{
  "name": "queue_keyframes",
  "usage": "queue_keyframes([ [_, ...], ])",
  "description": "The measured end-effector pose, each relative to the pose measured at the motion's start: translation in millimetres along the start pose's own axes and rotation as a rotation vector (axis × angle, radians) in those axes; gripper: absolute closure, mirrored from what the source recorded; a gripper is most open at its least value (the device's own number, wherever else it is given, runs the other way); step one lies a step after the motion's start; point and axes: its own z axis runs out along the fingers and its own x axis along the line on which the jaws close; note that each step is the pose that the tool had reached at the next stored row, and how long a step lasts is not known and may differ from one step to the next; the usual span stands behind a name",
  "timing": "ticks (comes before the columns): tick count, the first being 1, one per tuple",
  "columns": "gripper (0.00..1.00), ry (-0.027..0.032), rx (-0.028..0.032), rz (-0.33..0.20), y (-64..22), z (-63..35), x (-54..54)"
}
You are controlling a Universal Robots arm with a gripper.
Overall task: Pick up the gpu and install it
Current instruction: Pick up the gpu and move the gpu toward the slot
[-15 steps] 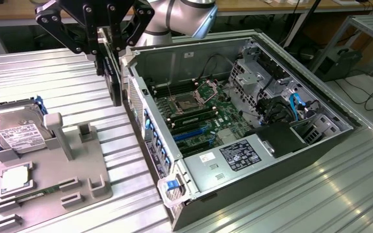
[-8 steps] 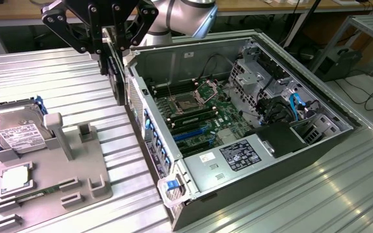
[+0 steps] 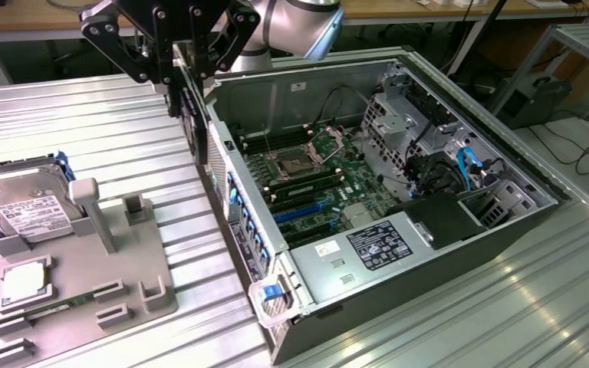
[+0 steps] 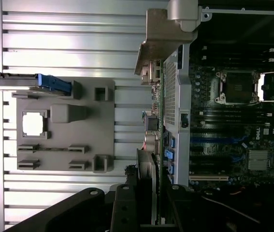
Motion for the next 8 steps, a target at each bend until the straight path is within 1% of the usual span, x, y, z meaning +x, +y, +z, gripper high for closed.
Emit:
queue_keyframes([
  [8, 0.73, 0.0000, 0.0000, -0.001, -0.2, 0.2, -8.0],
])
